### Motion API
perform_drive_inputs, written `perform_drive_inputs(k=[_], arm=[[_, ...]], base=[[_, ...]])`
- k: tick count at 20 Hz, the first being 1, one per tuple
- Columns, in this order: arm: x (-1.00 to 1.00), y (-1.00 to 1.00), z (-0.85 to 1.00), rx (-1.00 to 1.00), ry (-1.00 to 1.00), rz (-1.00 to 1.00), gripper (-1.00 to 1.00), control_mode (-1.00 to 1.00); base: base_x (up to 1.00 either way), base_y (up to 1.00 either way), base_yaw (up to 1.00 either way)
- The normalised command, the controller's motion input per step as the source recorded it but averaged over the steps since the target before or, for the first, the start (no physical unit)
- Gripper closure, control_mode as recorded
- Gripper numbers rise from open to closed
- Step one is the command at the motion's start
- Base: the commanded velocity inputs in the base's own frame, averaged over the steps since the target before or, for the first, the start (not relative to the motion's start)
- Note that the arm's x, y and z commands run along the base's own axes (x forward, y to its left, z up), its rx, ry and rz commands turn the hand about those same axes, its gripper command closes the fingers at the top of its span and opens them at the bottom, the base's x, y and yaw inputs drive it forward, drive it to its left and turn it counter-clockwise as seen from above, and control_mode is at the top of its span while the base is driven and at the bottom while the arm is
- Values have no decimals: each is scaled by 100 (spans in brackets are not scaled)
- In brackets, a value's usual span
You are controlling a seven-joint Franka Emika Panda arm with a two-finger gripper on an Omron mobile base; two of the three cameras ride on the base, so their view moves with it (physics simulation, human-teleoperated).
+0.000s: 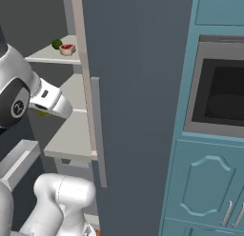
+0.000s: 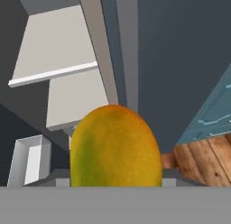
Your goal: Take the steak, mango, and lime from the freezer and place them in the bowl on the counter.
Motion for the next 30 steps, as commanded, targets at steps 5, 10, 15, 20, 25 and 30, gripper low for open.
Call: perform_drive_inputs(k=[5, 10, 15, 20, 25, 30], arm=[[-17, -30, -8, 0, -3, 21, 100, -100], [-37, -6, -11, -5, 0, 6, 100, -100], [-10, 0, -7, -10, 2, 0, 100, -100], [0, 0, -2, -6, 2, 0, 100, -100], [0, 0, 0, 0, 0, 0, 100, 100], [0, 0, 0, 0, 0, 0, 100, 100]], base=[[0, 0, 0], [0, 0, 0], [0, 0, 0], [0, 0, 0], [-35, -11, 0], [-100, -23, -1]])
